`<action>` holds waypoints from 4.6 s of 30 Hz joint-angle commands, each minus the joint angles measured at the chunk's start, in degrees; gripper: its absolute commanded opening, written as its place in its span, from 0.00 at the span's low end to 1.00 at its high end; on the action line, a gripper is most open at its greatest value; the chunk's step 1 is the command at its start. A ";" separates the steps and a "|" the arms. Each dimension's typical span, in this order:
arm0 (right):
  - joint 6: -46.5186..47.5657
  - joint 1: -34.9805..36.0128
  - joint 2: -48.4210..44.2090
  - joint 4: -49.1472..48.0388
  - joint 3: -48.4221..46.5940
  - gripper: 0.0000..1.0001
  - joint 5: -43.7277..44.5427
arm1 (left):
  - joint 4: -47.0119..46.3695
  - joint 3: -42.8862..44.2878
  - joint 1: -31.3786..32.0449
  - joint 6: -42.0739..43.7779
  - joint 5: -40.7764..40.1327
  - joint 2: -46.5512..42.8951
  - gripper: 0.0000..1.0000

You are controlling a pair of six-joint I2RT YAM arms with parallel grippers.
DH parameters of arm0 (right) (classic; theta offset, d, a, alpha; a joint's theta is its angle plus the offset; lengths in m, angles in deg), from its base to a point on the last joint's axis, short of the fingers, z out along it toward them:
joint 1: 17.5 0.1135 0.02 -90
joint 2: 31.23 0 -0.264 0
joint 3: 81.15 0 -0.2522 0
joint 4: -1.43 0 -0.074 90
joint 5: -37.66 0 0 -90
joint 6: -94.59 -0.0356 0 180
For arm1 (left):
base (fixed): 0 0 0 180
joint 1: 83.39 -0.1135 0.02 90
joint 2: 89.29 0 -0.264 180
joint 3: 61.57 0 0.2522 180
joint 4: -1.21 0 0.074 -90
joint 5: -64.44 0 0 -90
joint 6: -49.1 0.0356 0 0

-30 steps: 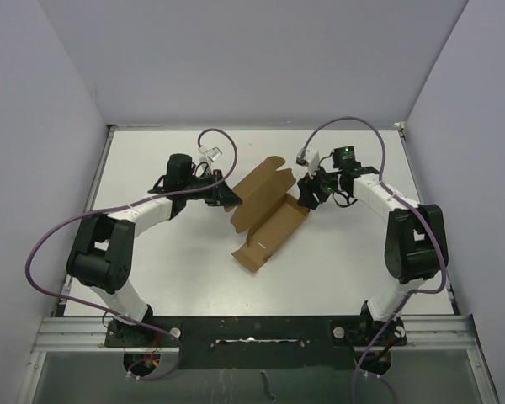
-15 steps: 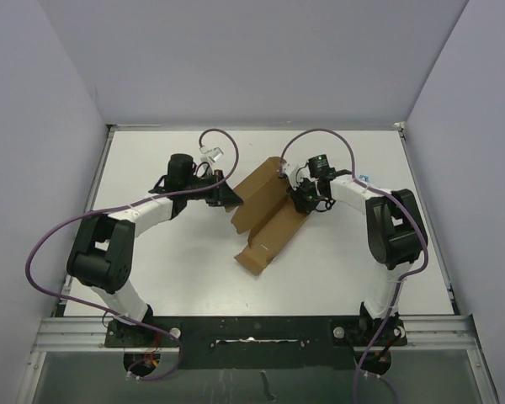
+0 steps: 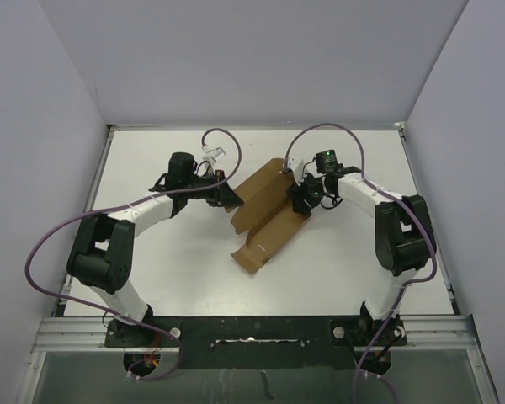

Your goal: Fold the paper box

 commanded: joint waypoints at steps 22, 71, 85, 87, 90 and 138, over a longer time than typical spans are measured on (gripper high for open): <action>-1.76 -19.72 -29.97 -7.61 9.84 0.98 -46.01 | 35.65 18.41 2.80 39.39 11.45 0.57 0.00; 9.49 -12.48 -19.73 0.52 9.14 0.00 -46.27 | 2.69 -12.98 -0.43 5.42 -20.26 -34.74 0.67; 9.26 -12.03 -18.35 0.41 9.04 0.00 -45.24 | -3.85 -35.87 3.66 -14.08 -30.68 -48.49 0.07; 9.24 -12.03 -18.20 0.39 9.10 0.00 -45.17 | -9.60 -37.37 4.82 -13.46 -33.15 -45.58 0.04; 9.03 -12.03 -18.03 0.21 9.09 0.00 -45.13 | -18.44 -38.20 5.40 -12.56 -34.64 -39.44 0.00; 2.71 -10.22 -16.70 -5.51 11.31 0.00 -44.57 | -58.26 -37.99 26.39 -13.65 -64.14 -4.31 0.00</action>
